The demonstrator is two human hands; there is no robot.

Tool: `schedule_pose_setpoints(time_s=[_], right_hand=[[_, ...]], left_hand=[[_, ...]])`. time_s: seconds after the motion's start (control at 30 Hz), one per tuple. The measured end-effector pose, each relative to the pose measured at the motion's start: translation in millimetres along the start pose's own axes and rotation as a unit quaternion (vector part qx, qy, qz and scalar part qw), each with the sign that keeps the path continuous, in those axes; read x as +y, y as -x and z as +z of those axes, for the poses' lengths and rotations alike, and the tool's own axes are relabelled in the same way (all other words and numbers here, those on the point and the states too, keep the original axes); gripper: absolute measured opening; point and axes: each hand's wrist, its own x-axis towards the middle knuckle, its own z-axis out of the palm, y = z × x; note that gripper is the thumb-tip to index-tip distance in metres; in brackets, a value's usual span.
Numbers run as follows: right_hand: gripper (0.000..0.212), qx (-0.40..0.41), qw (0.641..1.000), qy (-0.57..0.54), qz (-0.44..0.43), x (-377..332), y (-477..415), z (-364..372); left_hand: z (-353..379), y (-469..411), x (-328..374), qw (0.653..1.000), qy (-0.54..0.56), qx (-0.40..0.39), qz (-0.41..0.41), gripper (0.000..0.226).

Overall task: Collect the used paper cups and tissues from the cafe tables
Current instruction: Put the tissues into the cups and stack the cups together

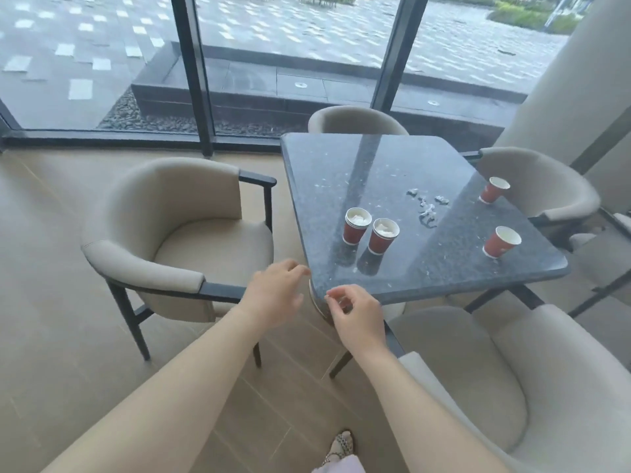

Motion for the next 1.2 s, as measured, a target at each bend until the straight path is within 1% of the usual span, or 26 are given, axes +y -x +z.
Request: schedule_pose_setpoints(time_s=[0.1,0.23,0.37,0.47,0.57,0.63,0.73,0.83,0.9,1.0,1.07,1.13,1.2], right_hand=[[0.008,0.035,0.999,-0.004,0.000,19,-39,-18],[0.011,0.078,0.997,-0.026,0.010,60,-104,-43],[0.009,0.094,0.993,-0.040,0.059,101,-169,-65],[0.009,0.090,0.993,-0.039,0.070,123,-205,-74],[0.007,0.062,0.994,-0.027,0.090,148,-240,-79],[0.005,0.040,0.993,-0.019,0.106,161,-253,-77],[0.011,0.004,0.992,-0.001,0.130,178,-264,-69],[0.016,-0.023,0.988,0.021,0.149,191,-270,-66],[0.018,-0.042,0.986,0.035,0.155,196,-268,-64],[0.022,-0.096,0.980,0.087,0.150,203,-272,-59],[0.026,-0.122,0.976,0.108,0.146,208,-279,-55],[0.027,-0.126,0.974,0.115,0.148,208,-287,-48],[0.024,-0.111,0.977,0.107,0.150,207,-292,-41]], left_hand=[[1,-47,19,0.999,-0.009,-0.007,0.033,0.048],[4,-122,42,0.999,-0.014,0.001,0.053,0.048],[9,-189,64,0.998,-0.011,-0.011,0.065,0.044],[17,-227,71,0.998,-0.011,-0.013,0.063,0.042],[28,-267,80,0.998,-0.008,-0.012,0.061,0.041],[38,-284,79,0.998,-0.012,-0.025,0.063,0.039],[50,-309,72,0.997,-0.023,-0.058,0.055,0.042],[57,-334,64,0.993,-0.042,-0.096,0.059,0.052],[62,-345,58,0.987,-0.061,-0.137,0.058,0.062],[70,-361,47,0.972,-0.094,-0.205,0.062,0.078],[75,-370,38,0.962,-0.103,-0.244,0.067,0.082],[79,-378,31,0.959,-0.085,-0.260,0.072,0.081],[85,-386,25,0.962,-0.057,-0.255,0.084,0.076]])
